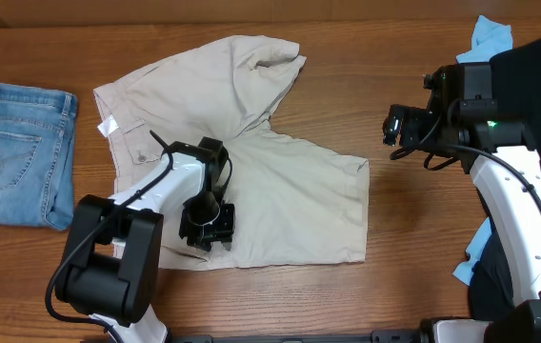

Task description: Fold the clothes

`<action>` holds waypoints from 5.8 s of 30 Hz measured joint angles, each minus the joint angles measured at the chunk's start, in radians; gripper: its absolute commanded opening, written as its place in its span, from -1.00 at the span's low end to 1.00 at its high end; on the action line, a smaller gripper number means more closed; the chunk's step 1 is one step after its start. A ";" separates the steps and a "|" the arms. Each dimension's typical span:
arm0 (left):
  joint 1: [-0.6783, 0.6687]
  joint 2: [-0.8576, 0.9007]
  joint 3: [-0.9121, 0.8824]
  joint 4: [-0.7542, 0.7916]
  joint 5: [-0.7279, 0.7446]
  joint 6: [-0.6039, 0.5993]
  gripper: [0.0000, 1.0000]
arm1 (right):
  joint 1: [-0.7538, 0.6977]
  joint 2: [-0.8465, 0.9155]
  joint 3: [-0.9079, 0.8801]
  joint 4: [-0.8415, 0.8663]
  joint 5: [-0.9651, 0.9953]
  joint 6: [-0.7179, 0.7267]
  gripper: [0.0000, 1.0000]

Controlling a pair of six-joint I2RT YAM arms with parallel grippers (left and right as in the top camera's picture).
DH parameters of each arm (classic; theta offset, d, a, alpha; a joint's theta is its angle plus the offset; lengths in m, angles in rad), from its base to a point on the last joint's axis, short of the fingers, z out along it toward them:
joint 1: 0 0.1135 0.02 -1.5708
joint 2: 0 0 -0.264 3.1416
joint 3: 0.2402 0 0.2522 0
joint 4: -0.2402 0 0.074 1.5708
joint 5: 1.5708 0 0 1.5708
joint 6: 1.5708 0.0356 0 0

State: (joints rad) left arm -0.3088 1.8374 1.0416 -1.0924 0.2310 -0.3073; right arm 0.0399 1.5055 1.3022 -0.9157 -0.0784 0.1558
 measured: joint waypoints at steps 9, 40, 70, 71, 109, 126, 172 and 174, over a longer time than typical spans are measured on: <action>-0.006 -0.123 0.002 0.106 -0.082 -0.008 0.08 | 0.000 0.000 0.000 0.011 0.000 0.000 1.00; -0.006 0.037 0.087 0.311 -0.141 -0.007 -0.25 | 0.000 0.000 0.000 0.018 0.000 0.000 1.00; 0.003 -0.130 0.230 0.447 -0.361 -0.027 0.29 | 0.155 0.323 0.000 0.704 -0.332 -0.131 0.97; 0.013 -0.118 0.230 0.459 -0.364 -0.031 0.31 | 0.163 0.347 0.000 0.734 -0.335 -0.130 0.97; 0.069 0.170 0.230 0.614 -0.370 -0.061 0.34 | 0.169 0.817 0.277 0.933 -0.474 -0.028 0.45; 0.069 0.170 0.230 0.611 -0.370 -0.061 0.36 | 0.185 0.846 0.279 0.961 -0.502 -0.028 -0.37; 0.069 0.170 0.235 0.576 -0.355 -0.060 0.34 | 0.164 0.846 0.534 0.238 -0.304 -0.069 0.83; 0.068 0.170 0.235 0.576 -0.355 -0.060 0.34 | 0.171 0.846 0.526 0.263 -0.299 -0.054 0.74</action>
State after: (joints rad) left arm -0.2405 2.0071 1.2766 -0.5159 -0.1242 -0.3676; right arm 0.2111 2.3516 1.8282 -0.6529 -0.3775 0.1017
